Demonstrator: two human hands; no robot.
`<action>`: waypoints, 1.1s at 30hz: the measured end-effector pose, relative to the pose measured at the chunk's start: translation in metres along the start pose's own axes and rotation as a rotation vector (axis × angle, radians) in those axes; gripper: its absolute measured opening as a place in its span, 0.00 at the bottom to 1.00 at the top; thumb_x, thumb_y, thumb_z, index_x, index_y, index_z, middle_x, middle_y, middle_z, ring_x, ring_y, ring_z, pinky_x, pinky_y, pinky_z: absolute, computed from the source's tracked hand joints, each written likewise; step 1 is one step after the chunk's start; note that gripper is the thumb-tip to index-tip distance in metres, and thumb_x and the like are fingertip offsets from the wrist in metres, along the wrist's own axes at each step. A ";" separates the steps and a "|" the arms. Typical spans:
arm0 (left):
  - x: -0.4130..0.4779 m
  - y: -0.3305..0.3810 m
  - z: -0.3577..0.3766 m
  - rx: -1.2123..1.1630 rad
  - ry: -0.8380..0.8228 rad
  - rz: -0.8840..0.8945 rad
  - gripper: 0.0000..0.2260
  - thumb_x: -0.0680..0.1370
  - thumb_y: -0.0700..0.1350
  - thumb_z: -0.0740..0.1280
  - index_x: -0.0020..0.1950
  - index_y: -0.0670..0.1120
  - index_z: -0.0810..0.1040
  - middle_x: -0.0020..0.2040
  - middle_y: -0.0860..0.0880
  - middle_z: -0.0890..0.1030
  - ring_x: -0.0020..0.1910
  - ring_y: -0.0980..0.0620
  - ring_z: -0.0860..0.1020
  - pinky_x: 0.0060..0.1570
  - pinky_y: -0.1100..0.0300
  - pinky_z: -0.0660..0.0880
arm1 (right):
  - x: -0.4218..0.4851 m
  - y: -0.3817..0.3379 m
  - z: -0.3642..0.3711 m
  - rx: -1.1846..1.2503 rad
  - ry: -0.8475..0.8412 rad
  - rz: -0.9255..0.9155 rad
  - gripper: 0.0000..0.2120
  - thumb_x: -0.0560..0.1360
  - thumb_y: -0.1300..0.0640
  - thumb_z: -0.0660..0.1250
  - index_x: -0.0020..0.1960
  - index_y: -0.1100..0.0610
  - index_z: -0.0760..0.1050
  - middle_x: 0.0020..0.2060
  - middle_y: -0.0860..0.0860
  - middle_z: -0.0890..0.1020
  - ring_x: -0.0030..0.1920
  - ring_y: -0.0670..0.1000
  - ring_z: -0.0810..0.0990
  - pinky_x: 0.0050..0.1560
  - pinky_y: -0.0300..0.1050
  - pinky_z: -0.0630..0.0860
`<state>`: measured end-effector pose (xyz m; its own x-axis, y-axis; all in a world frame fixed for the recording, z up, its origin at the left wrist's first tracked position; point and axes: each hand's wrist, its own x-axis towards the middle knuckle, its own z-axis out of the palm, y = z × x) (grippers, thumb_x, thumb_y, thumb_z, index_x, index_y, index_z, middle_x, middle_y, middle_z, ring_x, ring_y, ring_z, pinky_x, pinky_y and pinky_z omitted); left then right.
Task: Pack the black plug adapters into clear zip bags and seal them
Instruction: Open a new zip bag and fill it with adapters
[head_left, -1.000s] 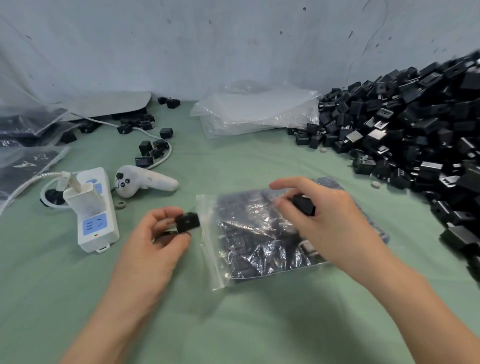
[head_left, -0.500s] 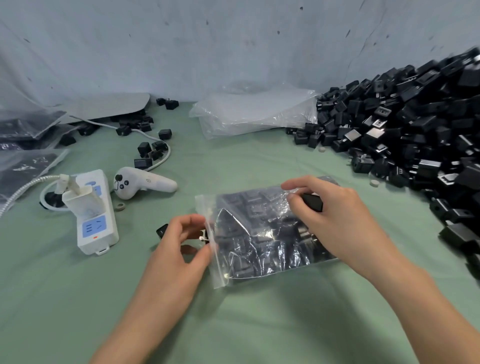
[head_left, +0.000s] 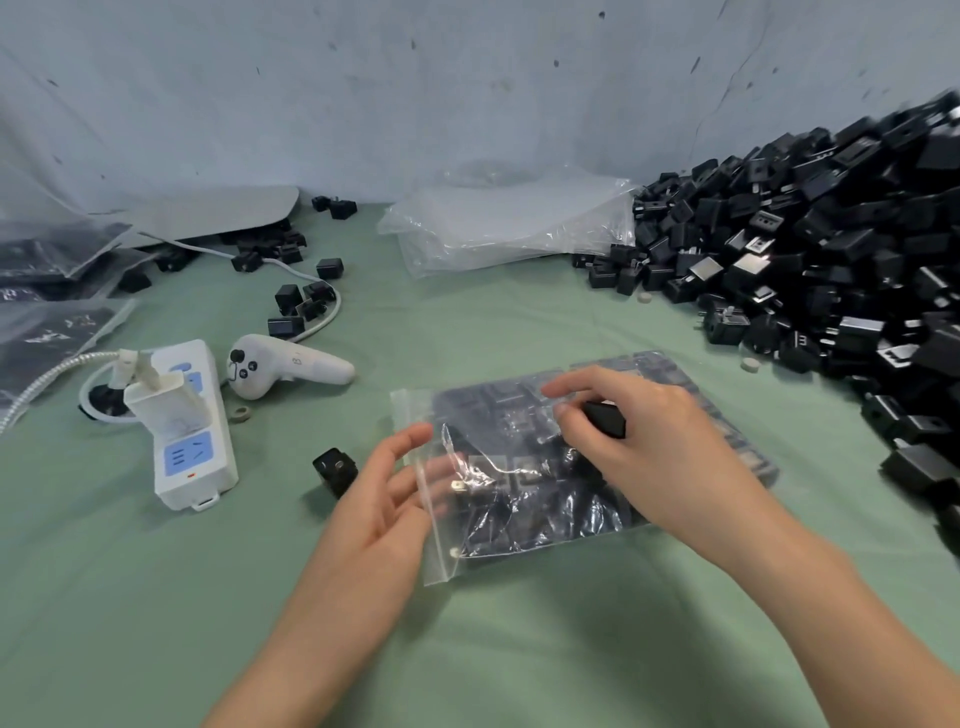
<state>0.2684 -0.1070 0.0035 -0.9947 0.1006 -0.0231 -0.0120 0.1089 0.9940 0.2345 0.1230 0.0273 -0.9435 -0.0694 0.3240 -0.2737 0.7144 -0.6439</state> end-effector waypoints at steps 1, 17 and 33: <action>0.000 0.001 0.000 0.030 -0.010 0.000 0.25 0.81 0.29 0.57 0.65 0.58 0.73 0.55 0.55 0.85 0.56 0.58 0.82 0.47 0.73 0.75 | 0.000 -0.001 0.000 -0.005 -0.005 -0.003 0.11 0.75 0.45 0.62 0.54 0.40 0.80 0.43 0.35 0.83 0.47 0.36 0.78 0.46 0.28 0.69; 0.015 -0.004 -0.031 0.543 0.383 0.027 0.13 0.78 0.46 0.70 0.60 0.54 0.75 0.51 0.59 0.81 0.47 0.62 0.80 0.45 0.69 0.72 | -0.002 -0.011 0.004 -0.006 -0.017 -0.003 0.11 0.76 0.47 0.63 0.55 0.41 0.80 0.42 0.36 0.83 0.48 0.39 0.78 0.49 0.33 0.71; 0.028 -0.003 0.022 0.071 0.352 0.012 0.08 0.73 0.54 0.73 0.47 0.52 0.80 0.40 0.56 0.85 0.39 0.57 0.82 0.42 0.61 0.76 | 0.006 -0.011 -0.007 0.681 0.001 0.346 0.04 0.73 0.47 0.67 0.43 0.46 0.79 0.27 0.53 0.77 0.22 0.52 0.71 0.22 0.40 0.67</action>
<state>0.2426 -0.0832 -0.0024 -0.9692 -0.2434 0.0387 -0.0058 0.1795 0.9837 0.2333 0.1195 0.0418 -0.9963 0.0812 0.0270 -0.0181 0.1083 -0.9940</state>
